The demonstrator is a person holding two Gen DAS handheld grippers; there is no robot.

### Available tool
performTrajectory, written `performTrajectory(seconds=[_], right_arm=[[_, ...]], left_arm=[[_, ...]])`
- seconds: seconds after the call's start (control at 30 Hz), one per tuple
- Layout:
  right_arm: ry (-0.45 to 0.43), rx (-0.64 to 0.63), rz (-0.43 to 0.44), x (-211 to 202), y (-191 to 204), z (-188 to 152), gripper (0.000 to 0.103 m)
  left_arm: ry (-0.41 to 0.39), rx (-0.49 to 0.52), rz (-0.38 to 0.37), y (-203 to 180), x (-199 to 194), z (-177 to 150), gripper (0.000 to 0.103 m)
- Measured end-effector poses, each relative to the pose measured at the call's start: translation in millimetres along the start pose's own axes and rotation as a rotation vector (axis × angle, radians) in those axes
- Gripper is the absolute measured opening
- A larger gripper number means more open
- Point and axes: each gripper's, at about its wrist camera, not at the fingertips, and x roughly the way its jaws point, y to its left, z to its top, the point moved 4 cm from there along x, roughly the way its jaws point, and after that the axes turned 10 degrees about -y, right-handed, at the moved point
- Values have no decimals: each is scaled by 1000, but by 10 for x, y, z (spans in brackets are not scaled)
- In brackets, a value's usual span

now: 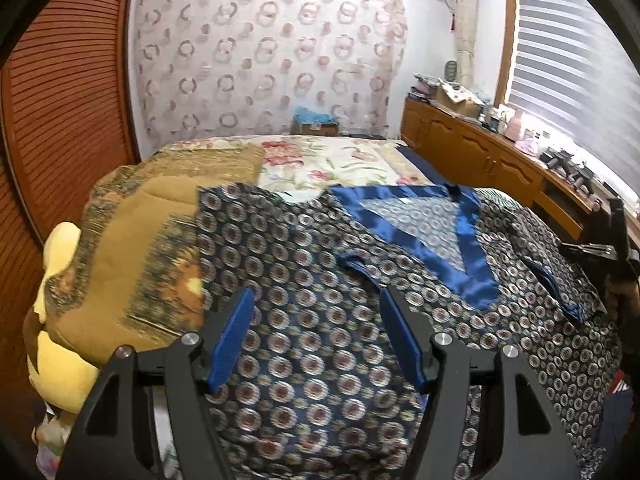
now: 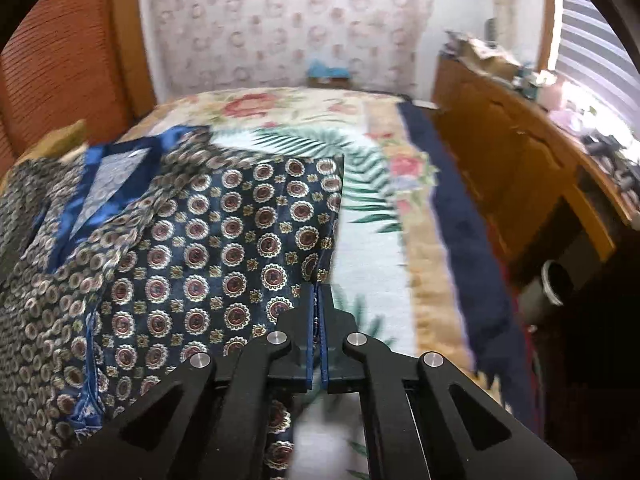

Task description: Fold small clothes

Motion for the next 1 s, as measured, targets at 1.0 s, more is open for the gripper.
performTrajectory(seconds=[1.0], right_arm=[[29, -3, -15, 184, 11, -21, 35]], left_arm=[[120, 24, 6, 640, 685, 350, 46]])
